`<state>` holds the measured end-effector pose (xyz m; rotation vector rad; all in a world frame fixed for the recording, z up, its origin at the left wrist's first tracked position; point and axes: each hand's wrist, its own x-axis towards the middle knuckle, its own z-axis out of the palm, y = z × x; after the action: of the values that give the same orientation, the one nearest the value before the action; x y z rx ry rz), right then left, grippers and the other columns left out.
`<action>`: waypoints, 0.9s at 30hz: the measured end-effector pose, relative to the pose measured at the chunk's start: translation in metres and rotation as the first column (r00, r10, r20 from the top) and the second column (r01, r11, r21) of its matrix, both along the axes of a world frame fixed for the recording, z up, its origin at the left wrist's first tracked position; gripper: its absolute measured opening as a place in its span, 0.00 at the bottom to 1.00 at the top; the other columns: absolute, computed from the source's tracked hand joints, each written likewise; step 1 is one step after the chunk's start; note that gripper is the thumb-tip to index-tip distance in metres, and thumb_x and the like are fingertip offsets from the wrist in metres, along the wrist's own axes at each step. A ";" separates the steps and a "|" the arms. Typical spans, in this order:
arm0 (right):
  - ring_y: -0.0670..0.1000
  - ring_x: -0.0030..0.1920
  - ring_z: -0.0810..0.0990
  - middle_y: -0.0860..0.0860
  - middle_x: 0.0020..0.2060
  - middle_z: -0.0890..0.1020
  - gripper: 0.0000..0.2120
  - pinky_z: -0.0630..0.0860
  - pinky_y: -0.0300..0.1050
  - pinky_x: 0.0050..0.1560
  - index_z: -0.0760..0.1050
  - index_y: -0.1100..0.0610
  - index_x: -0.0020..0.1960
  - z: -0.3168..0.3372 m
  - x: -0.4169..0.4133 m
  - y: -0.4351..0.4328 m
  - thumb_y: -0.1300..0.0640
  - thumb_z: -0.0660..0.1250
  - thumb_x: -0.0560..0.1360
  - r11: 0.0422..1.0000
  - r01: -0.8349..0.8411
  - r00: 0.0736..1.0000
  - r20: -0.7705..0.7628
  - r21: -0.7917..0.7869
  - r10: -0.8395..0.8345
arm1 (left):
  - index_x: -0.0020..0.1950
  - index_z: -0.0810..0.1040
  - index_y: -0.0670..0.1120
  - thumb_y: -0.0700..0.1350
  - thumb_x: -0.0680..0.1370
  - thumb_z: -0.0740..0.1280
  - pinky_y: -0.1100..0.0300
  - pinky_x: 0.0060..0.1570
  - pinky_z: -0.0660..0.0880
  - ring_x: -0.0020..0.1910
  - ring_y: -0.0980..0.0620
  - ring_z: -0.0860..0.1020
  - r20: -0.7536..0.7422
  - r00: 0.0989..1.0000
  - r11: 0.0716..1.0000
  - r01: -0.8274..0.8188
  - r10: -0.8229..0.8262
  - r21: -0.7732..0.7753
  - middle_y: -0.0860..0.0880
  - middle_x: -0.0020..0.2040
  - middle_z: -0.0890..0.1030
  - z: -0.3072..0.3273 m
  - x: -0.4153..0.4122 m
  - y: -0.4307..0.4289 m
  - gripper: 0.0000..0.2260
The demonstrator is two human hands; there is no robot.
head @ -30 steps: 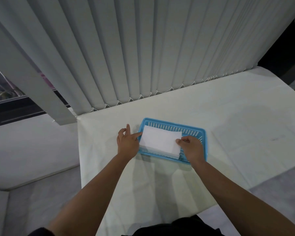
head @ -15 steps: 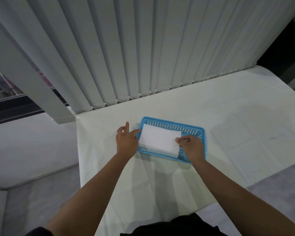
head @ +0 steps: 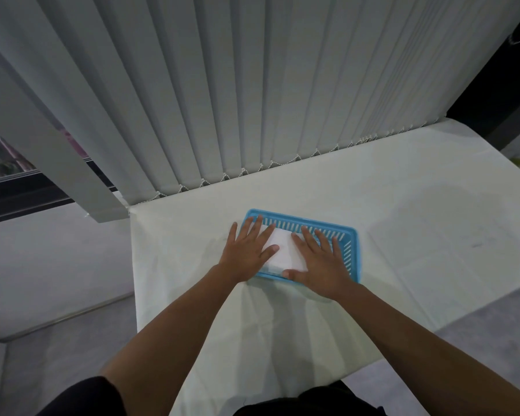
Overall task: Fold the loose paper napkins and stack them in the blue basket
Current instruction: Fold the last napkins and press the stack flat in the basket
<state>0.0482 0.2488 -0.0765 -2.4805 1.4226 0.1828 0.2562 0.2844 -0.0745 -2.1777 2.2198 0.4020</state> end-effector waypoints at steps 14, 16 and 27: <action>0.53 0.78 0.41 0.48 0.79 0.45 0.43 0.36 0.58 0.74 0.43 0.48 0.78 -0.002 -0.004 -0.004 0.26 0.45 0.71 0.999 -0.043 0.999 0.028 -0.019 0.043 | 0.78 0.44 0.55 0.62 0.80 0.44 0.44 0.75 0.43 0.78 0.46 0.46 0.111 0.990 0.995 0.093 -0.089 -0.031 0.46 0.80 0.46 -0.011 0.014 0.004 0.28; 0.53 0.78 0.40 0.49 0.79 0.44 0.39 0.36 0.59 0.74 0.42 0.49 0.78 -0.004 0.000 -0.001 0.29 0.41 0.74 0.997 -0.062 0.998 0.022 -0.038 0.062 | 0.78 0.43 0.55 0.63 0.80 0.43 0.42 0.74 0.43 0.78 0.45 0.46 0.134 0.985 0.994 0.112 -0.109 -0.014 0.45 0.80 0.45 -0.014 0.015 0.005 0.29; 0.54 0.78 0.40 0.49 0.78 0.39 0.40 0.38 0.62 0.73 0.36 0.48 0.77 -0.021 0.001 0.008 0.29 0.31 0.71 1.000 -0.011 1.000 -0.024 -0.004 0.011 | 0.77 0.38 0.55 0.73 0.67 0.31 0.37 0.72 0.37 0.78 0.44 0.40 0.125 0.982 0.987 0.127 -0.139 0.101 0.46 0.79 0.39 -0.017 0.022 -0.001 0.41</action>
<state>0.0491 0.2570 -0.0971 -2.4980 1.4206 0.2124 0.2787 0.2836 -0.0917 -1.9372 2.2120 0.3399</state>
